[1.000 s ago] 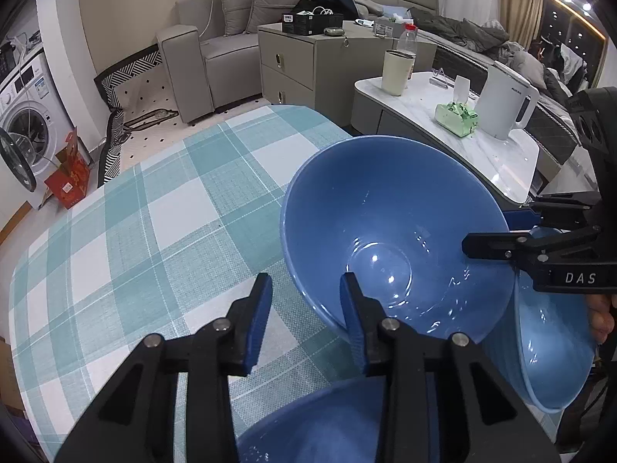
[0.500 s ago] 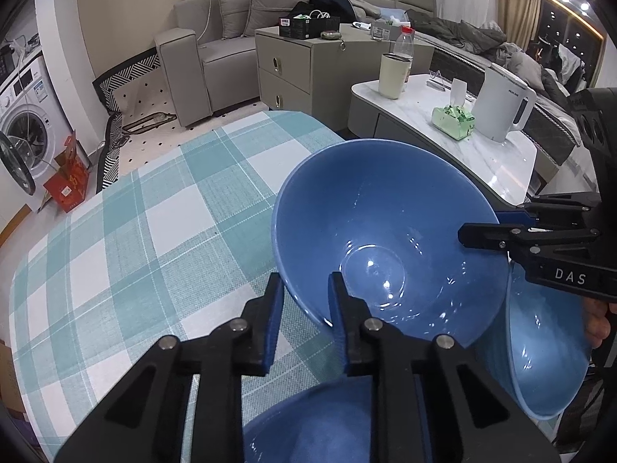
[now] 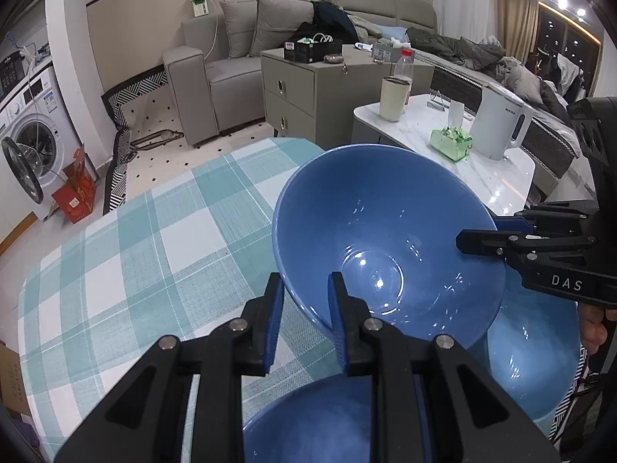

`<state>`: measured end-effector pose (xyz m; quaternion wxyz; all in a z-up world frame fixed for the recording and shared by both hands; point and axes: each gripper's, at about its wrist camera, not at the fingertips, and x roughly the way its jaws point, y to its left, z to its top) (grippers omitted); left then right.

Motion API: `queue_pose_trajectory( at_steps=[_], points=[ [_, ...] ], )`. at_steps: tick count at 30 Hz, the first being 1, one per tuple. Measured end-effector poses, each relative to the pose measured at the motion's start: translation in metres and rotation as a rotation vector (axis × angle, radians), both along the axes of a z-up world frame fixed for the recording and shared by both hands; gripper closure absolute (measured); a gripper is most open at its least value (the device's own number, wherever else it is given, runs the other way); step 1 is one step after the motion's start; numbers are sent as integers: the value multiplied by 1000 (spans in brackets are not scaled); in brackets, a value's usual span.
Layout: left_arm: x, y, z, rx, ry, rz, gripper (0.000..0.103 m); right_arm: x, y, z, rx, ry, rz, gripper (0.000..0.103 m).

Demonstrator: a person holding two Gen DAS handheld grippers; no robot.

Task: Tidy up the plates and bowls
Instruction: 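Close both grippers on the blue bowl's rim, then lift the dark blue bowl with both grippers off the light blue bowl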

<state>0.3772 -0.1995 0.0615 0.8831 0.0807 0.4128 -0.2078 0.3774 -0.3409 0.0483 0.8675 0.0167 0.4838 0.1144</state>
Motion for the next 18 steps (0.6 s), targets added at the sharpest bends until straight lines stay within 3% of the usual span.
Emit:
queue_pose_trajectory(
  at_steps=[18],
  points=[
    [-41,13,48,-31,-113,19,81,-38,10,55,-4,-109,17,81]
  ],
)
